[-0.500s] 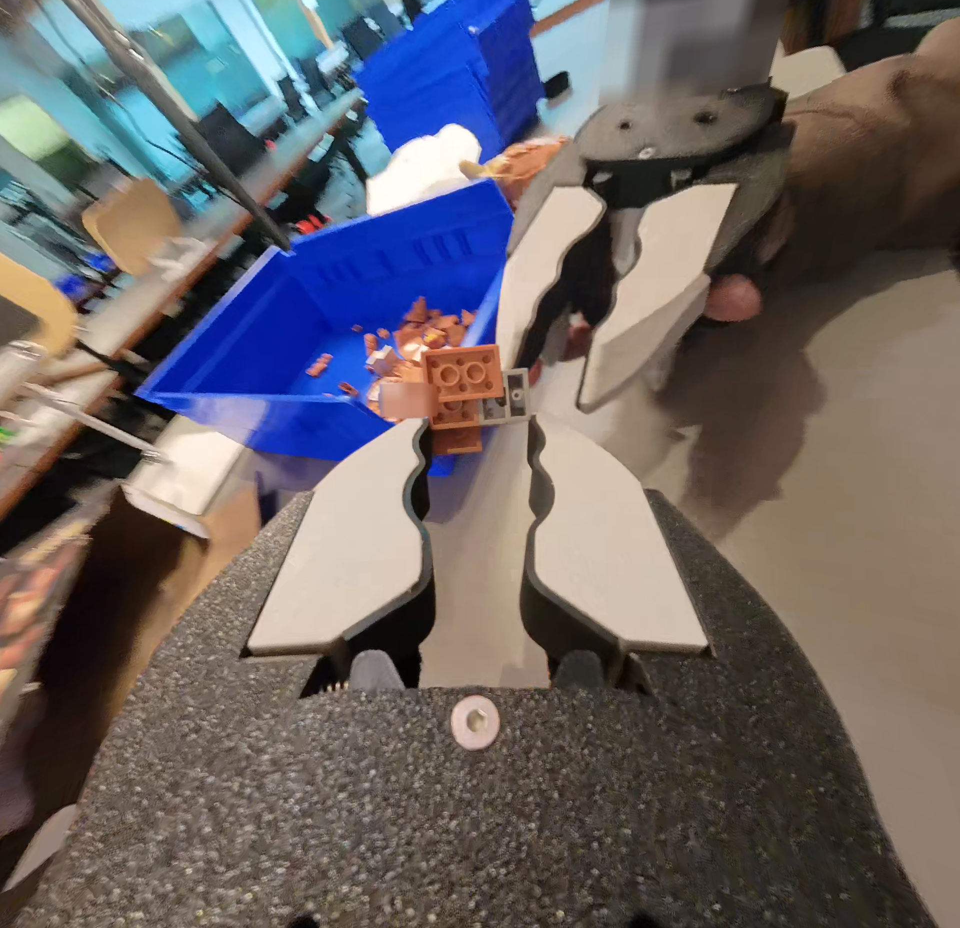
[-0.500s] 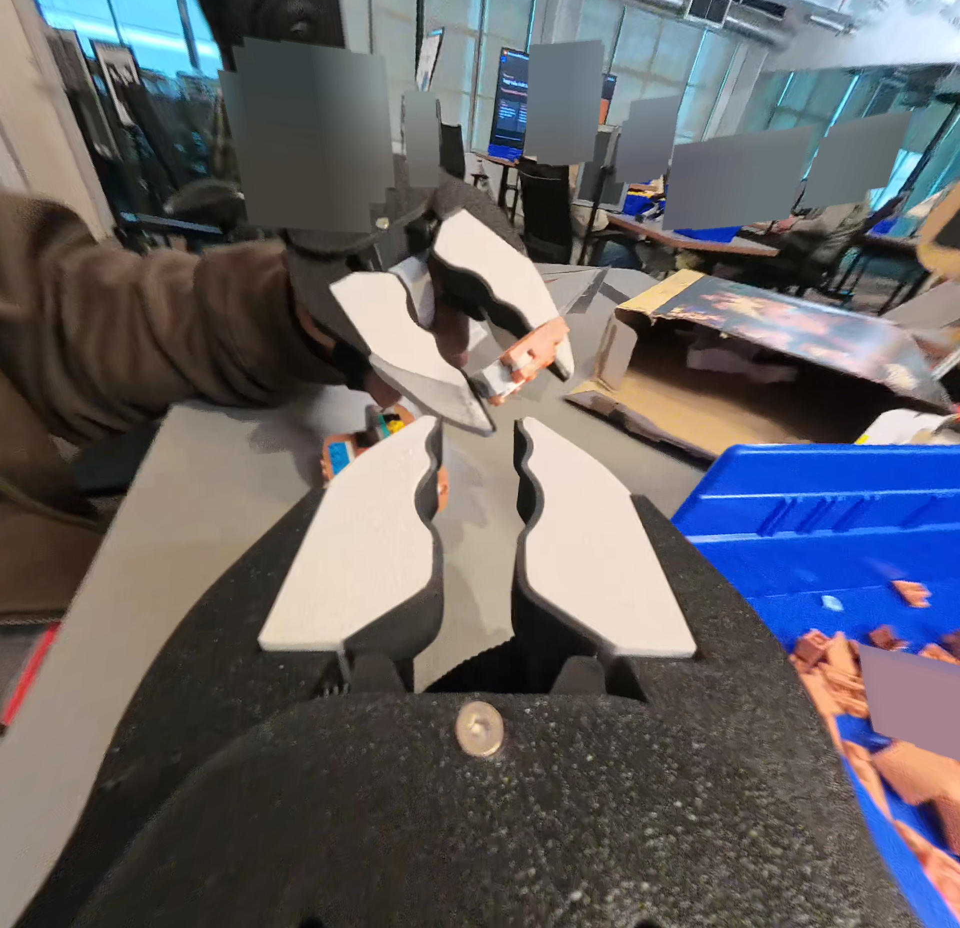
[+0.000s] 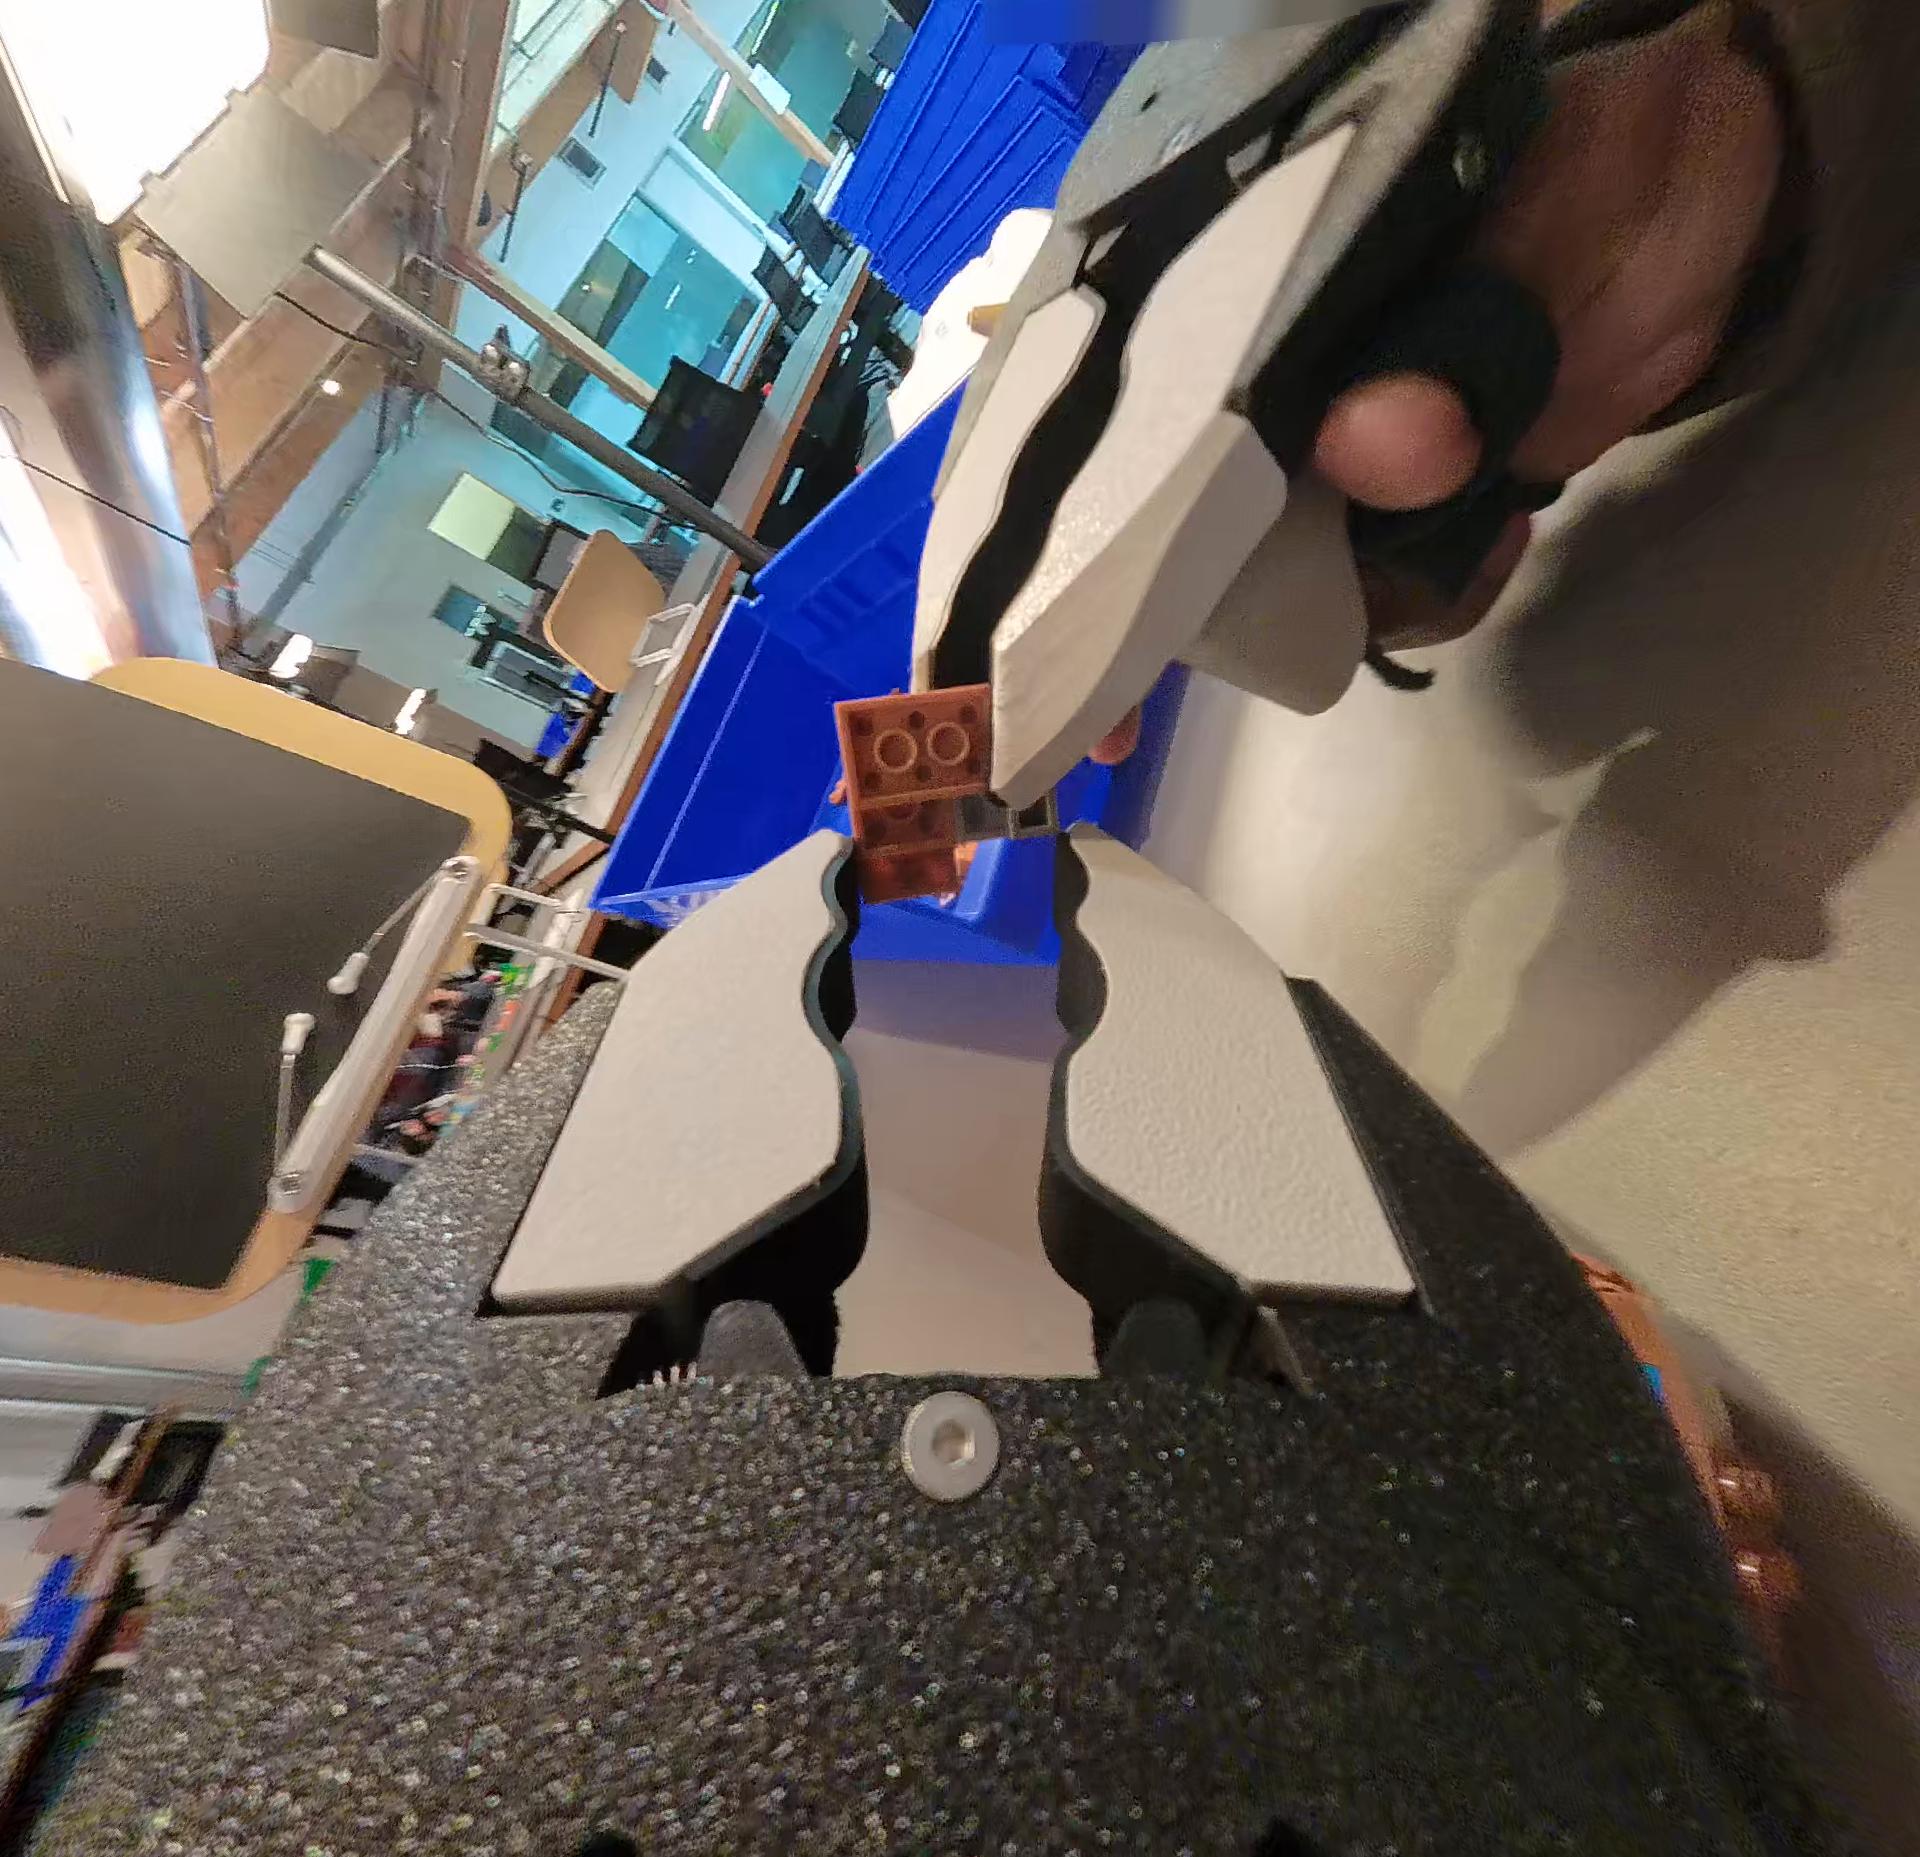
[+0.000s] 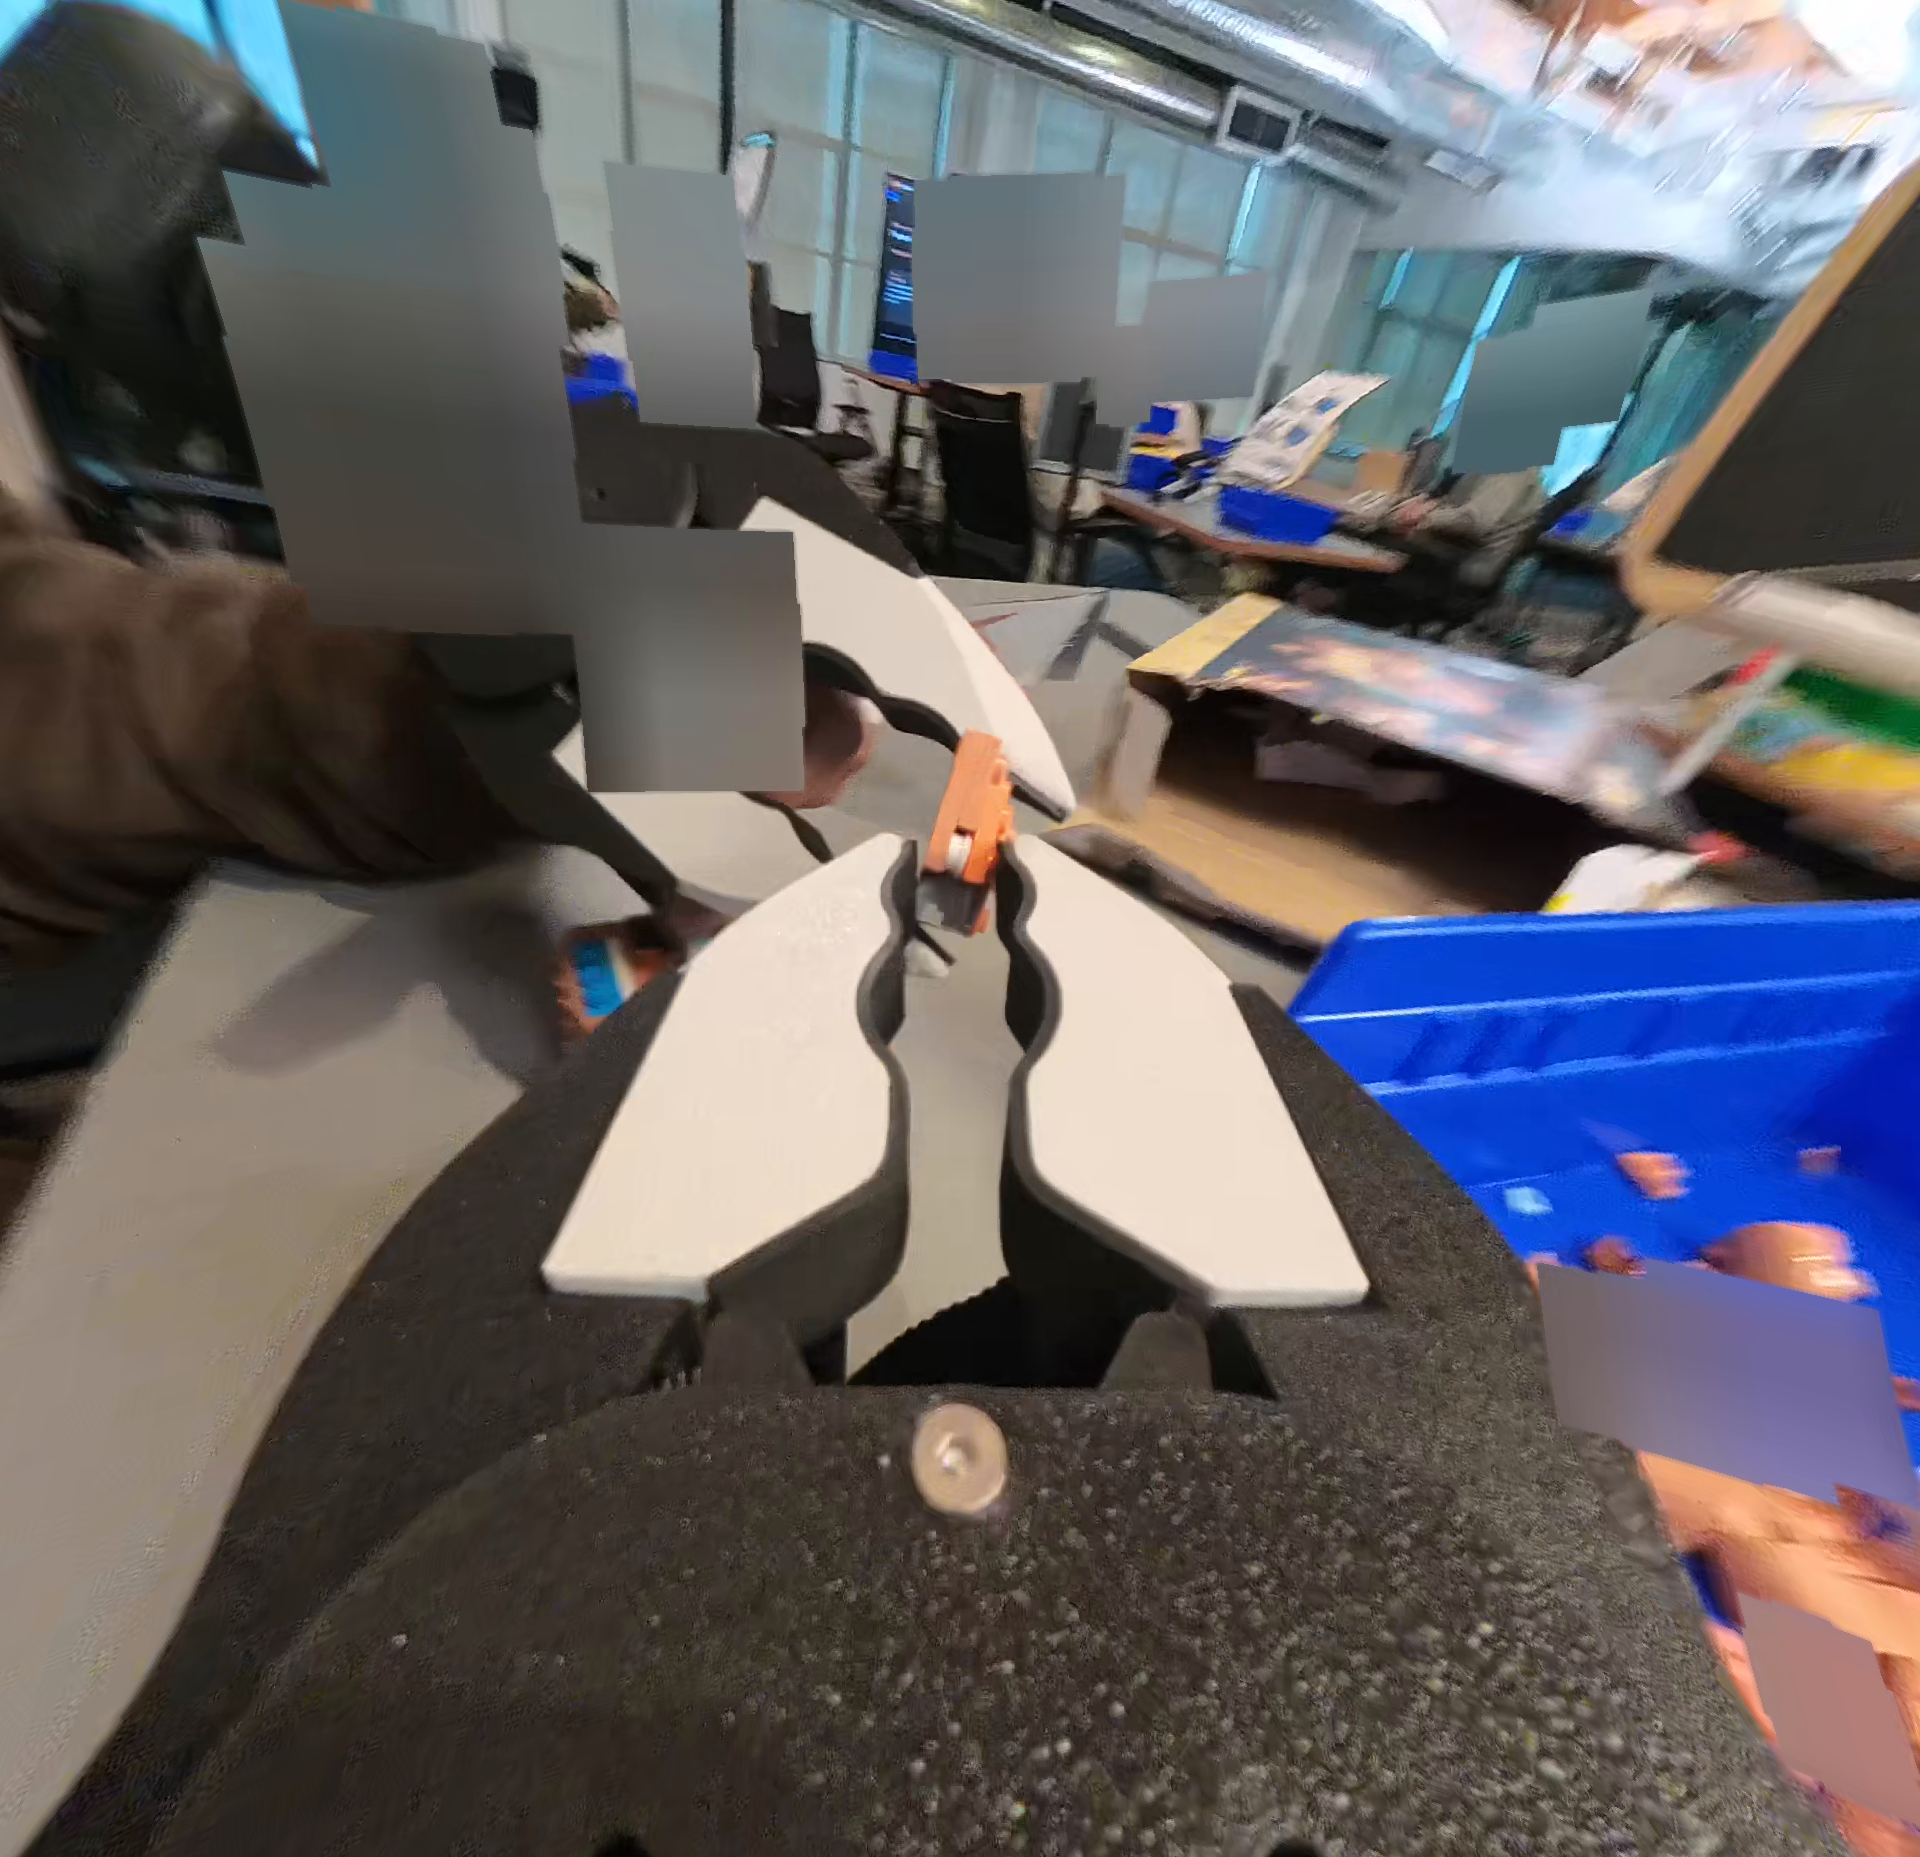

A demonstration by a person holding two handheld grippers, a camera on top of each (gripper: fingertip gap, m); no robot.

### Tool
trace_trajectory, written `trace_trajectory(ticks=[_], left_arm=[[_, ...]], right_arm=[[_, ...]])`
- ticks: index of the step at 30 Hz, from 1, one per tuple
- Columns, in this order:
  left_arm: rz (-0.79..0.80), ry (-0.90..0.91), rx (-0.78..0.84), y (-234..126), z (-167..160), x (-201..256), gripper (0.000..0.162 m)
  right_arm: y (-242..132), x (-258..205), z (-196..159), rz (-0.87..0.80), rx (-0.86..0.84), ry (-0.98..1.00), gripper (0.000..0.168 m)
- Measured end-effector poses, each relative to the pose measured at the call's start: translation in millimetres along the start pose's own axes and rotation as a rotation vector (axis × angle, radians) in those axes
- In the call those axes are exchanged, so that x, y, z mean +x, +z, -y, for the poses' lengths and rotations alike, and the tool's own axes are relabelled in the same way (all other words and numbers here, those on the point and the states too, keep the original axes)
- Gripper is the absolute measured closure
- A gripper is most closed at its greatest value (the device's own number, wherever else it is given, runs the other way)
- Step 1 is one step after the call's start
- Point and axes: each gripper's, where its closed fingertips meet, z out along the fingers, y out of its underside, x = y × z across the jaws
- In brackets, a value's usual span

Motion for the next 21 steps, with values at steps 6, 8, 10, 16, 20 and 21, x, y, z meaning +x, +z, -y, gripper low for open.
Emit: trace_trajectory(ticks=[6,8,10,16,20,21], left_arm=[[-0.244,-0.449,0.108,-10,3,1,0.115],[-0.330,-0.669,0.228,-17,17,-6,0.110],[-0.358,-0.769,0.314,-23,26,-14,0.109],[-0.429,-0.740,0.305,-24,36,1,0.104],[-0.411,-0.730,0.294,-21,37,2,0.104],[-0.400,-0.723,0.292,-21,37,2,0.104]], right_arm=[[-10,5,15,-0.275,-0.016,-0.594,0.156],[-10,0,17,-0.326,-0.020,-0.760,0.157],[-9,-7,18,-0.356,-0.025,-0.891,0.157],[-6,-8,19,-0.464,-0.057,-1.079,0.157],[-5,-9,21,-0.502,-0.058,-1.133,0.157],[-5,-10,22,-0.507,-0.056,-1.147,0.157]])
